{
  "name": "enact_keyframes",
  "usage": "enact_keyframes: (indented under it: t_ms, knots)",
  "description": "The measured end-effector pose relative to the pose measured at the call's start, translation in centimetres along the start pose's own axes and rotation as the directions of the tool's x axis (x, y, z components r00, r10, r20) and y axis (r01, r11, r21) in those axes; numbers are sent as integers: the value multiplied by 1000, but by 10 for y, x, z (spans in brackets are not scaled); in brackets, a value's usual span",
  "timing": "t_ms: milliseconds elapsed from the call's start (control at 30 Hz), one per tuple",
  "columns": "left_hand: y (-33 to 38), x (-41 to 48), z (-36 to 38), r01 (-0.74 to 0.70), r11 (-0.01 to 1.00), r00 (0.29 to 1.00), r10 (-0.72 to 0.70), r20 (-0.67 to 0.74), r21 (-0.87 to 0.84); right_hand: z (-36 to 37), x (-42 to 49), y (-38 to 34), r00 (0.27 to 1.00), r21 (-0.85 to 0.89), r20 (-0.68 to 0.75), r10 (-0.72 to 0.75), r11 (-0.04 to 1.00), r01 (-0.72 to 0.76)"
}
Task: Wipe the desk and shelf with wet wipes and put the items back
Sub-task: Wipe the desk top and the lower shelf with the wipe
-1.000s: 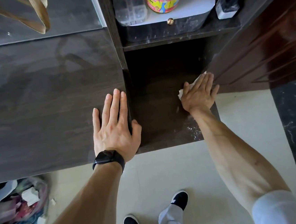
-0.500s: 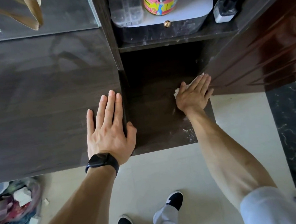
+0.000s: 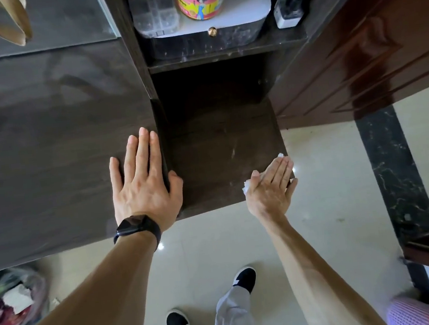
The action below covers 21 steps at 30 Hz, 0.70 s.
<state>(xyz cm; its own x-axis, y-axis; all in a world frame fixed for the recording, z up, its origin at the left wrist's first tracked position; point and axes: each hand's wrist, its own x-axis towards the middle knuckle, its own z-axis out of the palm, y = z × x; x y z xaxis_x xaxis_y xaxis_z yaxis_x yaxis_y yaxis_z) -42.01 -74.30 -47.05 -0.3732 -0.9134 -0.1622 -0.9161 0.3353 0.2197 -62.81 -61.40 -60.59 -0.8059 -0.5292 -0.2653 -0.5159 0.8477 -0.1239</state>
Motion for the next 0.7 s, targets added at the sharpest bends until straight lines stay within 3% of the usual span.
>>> enact_keyframes:
  t_ms: [200,400,467,600,700]
  knots:
    - [1,2,0,1,1000,1000,-1,13,21,-10,60,-50,994,48,-45,-98,994,100]
    - [1,3,1,8,1000,1000,-8,-7,15,-15,110,-158,984,234,20,176,956,-175]
    - [0,3,2,3,1000,1000,-3,-13,17,-6,105,-174,995,208,0,103,973,-101]
    - [-3,3,3,11,1000,1000,-10,-20,21,10,73,-154,982,86,-55,-179,979,183]
    - [-2,3,1,6,1000,1000,-6,-17,12,13,36,-111,970,31,-66,-235,971,238]
